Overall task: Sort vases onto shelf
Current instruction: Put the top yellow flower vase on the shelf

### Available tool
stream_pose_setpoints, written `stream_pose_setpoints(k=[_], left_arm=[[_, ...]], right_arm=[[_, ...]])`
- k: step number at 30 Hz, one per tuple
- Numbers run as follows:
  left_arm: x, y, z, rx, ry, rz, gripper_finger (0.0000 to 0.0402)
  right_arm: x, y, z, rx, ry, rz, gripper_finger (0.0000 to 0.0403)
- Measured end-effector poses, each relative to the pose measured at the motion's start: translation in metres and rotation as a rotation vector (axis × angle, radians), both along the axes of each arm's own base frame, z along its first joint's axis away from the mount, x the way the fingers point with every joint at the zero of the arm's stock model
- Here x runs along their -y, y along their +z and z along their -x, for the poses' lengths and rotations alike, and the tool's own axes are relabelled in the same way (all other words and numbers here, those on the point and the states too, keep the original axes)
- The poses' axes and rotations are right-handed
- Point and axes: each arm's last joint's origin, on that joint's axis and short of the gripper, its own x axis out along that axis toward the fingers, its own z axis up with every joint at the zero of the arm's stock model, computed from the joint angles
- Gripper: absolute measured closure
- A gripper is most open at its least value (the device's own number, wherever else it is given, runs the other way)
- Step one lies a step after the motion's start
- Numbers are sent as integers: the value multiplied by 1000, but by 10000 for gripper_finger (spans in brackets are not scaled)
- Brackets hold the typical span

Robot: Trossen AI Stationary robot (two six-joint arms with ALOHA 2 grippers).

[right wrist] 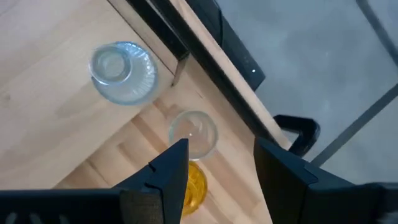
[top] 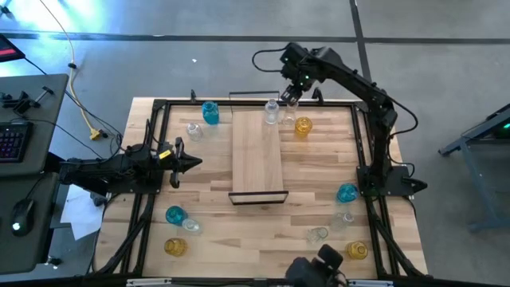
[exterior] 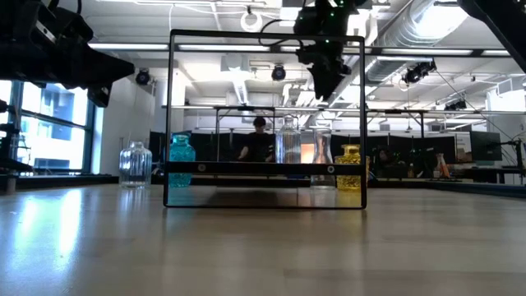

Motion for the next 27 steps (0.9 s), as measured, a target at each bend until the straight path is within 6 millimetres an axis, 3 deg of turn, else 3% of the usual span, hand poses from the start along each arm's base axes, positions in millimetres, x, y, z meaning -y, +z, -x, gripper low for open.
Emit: stream_pose_setpoints(k=[10,20,27], left_arm=[[0,0,0,0,1,0,401],[0,0,0,0,1,1,401],[0,0,0,0,1,1,401]], right_arm=[[14,-3,9,-10,-30,-6,239],[18,-49,2,-23,37,-66,239],[20,-46,-4,67,61,-59,239]])
